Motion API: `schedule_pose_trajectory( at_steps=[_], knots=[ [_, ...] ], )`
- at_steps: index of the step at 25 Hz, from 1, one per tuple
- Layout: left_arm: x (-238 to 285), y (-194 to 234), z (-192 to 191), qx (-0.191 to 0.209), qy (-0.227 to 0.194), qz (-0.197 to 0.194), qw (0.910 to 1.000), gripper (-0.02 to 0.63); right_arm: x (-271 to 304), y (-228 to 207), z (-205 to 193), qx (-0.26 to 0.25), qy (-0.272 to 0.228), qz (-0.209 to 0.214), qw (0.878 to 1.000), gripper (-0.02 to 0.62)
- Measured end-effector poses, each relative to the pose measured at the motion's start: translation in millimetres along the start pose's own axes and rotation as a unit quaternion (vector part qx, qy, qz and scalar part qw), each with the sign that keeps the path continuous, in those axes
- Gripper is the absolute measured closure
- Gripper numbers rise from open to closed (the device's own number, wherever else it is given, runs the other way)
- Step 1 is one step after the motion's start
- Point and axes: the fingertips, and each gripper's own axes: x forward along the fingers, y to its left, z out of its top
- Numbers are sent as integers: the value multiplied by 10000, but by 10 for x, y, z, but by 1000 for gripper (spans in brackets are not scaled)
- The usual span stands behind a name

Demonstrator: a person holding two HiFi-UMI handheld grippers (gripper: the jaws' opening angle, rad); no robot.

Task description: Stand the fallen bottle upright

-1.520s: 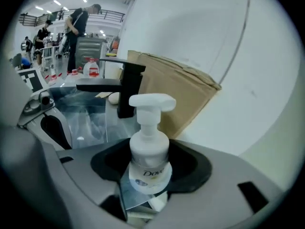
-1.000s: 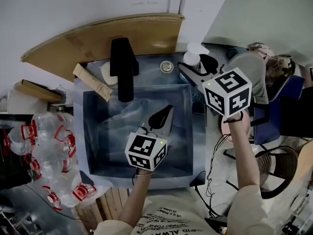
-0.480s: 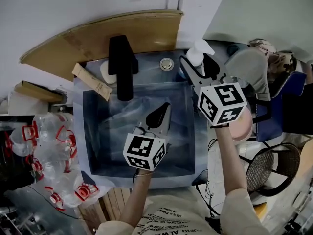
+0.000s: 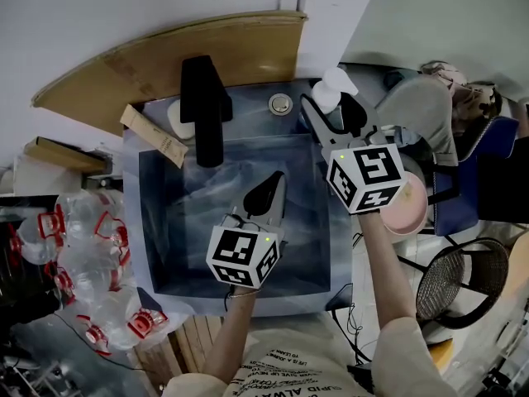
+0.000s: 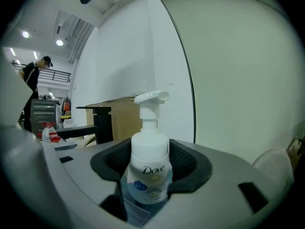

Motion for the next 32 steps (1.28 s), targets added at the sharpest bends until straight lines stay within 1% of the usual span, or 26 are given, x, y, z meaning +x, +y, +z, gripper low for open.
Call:
schedule_pose_trajectory(
  at_steps=[4, 7, 11, 13, 15, 16, 20, 25, 28, 31, 32],
  knots=[
    [-7, -16, -7, -3, -5, -3, 10000, 580, -16, 45, -10, -182, -97, -24, 9998, 350],
    [-19, -19, -12, -8, -6, 3, 10000, 580, -26, 53, -8, -197, -189, -54, 9996, 348],
    [-24, -14, -2, -17, -18, 7, 10000, 580, -15, 61, -17, -213, -254, 72, 9994, 347],
    [-26, -11, 6, -17, -28, 6, 10000, 580, -14, 53, -24, -167, -243, 114, 9995, 345],
    [-34, -12, 20, -16, -43, 6, 10000, 580, -27, 45, -19, -111, -270, 89, 9995, 309],
    [-37, -15, 29, -14, -51, 3, 10000, 580, -35, 47, -18, -94, -275, 93, 9995, 304],
    [-58, -40, 82, 17, -110, -19, 9999, 580, -110, 65, -15, -44, -272, 94, 9996, 304],
    [-122, -63, 190, 79, -215, -24, 9997, 580, -317, 20, 31, 257, -400, -114, 9988, 305],
    [-197, -83, 274, 138, -284, -21, 9995, 580, -460, 43, 50, 241, -370, -183, 9989, 355],
    [-295, -89, 346, 202, -349, 19, 9992, 580, -604, 78, 57, 79, -290, -287, 9991, 445],
    [-328, -88, 365, 222, -368, 39, 9991, 580, -653, 96, 56, 43, -256, -304, 9992, 464]
  ],
)
